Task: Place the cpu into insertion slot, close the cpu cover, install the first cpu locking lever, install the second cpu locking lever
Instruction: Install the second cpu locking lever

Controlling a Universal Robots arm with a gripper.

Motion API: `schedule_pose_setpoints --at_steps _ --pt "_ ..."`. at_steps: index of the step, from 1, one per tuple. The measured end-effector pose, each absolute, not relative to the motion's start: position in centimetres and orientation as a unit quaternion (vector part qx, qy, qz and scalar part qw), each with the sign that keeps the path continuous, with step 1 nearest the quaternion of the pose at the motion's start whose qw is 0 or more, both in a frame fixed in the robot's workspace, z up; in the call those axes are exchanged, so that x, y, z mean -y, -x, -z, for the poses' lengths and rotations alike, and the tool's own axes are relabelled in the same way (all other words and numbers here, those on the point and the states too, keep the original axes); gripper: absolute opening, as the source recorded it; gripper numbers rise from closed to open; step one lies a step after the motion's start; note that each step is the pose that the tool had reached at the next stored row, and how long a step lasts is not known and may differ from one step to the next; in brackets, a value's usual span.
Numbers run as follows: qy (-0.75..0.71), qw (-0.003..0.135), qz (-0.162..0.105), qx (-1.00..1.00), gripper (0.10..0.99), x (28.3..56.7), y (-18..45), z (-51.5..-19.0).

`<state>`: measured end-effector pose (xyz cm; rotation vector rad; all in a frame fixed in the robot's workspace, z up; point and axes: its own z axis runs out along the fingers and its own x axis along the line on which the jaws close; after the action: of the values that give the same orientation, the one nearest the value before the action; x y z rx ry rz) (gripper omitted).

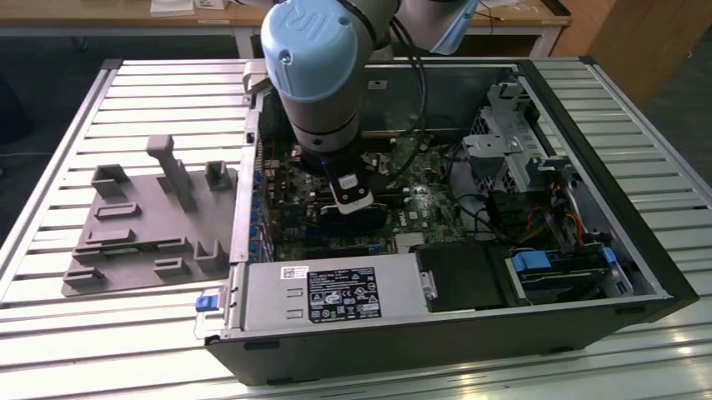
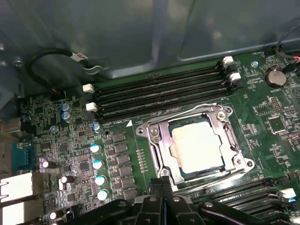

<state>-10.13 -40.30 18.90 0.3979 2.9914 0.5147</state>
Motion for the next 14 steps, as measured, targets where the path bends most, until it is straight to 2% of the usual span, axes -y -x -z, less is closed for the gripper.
schedule_pose_setpoints --at_steps 14 --pt "-0.13 0.04 -0.168 -0.976 0.102 40.3 10.16 -19.74"
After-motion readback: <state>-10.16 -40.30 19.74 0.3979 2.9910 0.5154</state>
